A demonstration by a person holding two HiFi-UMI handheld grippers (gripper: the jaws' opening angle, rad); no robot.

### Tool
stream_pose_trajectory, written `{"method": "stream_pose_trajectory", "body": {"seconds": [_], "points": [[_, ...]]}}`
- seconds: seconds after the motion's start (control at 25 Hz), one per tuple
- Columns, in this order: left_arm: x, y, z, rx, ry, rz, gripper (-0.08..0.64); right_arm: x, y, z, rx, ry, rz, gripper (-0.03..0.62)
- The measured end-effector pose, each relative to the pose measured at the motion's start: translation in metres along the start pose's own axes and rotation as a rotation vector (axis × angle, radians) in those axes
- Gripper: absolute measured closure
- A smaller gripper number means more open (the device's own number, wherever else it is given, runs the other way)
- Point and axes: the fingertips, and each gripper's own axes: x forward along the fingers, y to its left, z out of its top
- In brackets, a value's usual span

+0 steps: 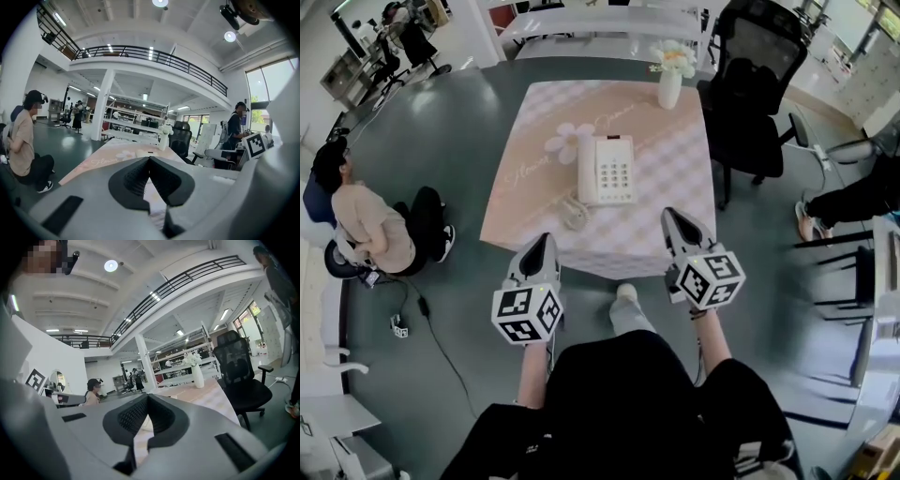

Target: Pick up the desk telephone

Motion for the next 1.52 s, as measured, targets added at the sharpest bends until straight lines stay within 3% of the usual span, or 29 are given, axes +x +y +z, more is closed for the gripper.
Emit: {"method": "stream_pose_trajectory", "body": {"seconds": [0.32,0.84,1.12,1.52], "points": [[0.057,0.005,0.001,-0.022,0.053,0.030,0.560,0.056,-0.034,0.007,0.020,0.044,0.037,0.600],[0.130,0.009,-0.026,-0.057,0.188,0.038,0.560,0.119,-0.067,-0.007,0.035,0.144,0.095,0.600],[0.157,0.016,-0.038,-0.113,0.271,0.004,0.561,0.139,-0.072,-0.027,0.062,0.208,0.091,0.600],[0.207,0.038,-0.043,-0.157,0.373,-0.058,0.551,0.176,-0.093,-0.044,0.122,0.219,0.010,0.600]]}}
